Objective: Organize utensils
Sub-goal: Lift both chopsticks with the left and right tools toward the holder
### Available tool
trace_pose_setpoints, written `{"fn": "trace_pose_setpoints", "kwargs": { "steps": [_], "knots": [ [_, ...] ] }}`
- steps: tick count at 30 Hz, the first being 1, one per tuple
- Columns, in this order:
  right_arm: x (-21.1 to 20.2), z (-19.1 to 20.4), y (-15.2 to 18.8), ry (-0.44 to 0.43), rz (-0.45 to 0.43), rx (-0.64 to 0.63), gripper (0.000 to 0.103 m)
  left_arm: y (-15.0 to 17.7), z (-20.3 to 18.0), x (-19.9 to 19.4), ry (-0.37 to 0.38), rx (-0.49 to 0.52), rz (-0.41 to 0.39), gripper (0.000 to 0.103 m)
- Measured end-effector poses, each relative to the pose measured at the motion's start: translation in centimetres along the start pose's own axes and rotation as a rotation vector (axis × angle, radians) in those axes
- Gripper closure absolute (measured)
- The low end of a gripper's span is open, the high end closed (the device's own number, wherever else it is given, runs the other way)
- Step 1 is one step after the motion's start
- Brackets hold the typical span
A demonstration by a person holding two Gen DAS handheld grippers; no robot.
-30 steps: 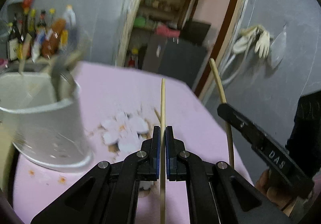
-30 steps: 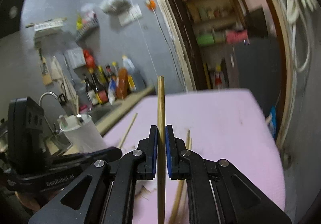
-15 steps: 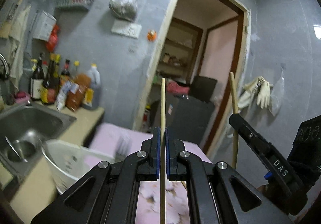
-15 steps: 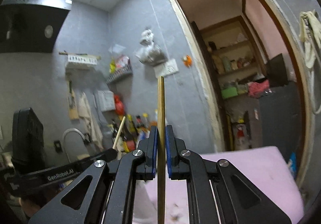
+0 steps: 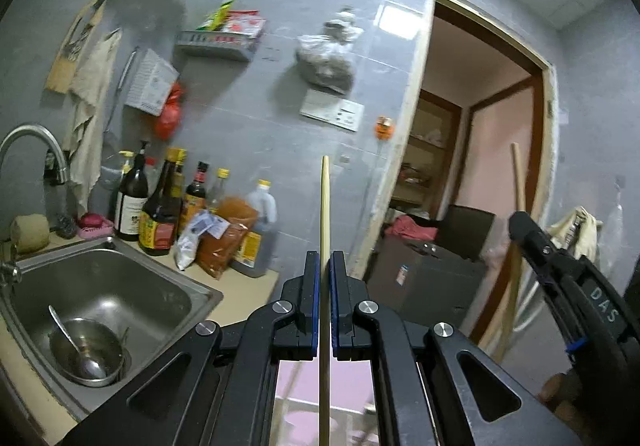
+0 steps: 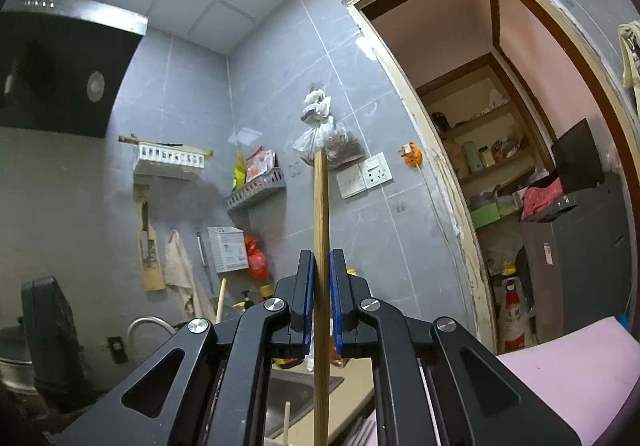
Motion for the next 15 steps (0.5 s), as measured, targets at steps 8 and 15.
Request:
{"fn": "trace_pose_setpoints", "kwargs": {
  "steps": [8, 15],
  "knots": [
    [0.5, 0.9, 2.7, 0.114, -0.033, -0.091, 0.097, 1.7, 3.3, 1.6, -0.133, -0.029, -0.036, 0.100],
    [0.9, 0.4, 4.2, 0.141, -0.022, -0.091, 0.097, 3.6, 4.6, 1.8, -0.176, -0.085, -0.059, 0.100]
  ]
}}
Point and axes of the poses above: each gripper's, at about its wrist camera, not at the fingertips, and x roughly the way its jaws point, z to its left, y to its underside, the point moved 4 cm from there along x, roughly the way its jaws point, and after that the axes turned 4 degrees about -x, right-handed, at the moved point
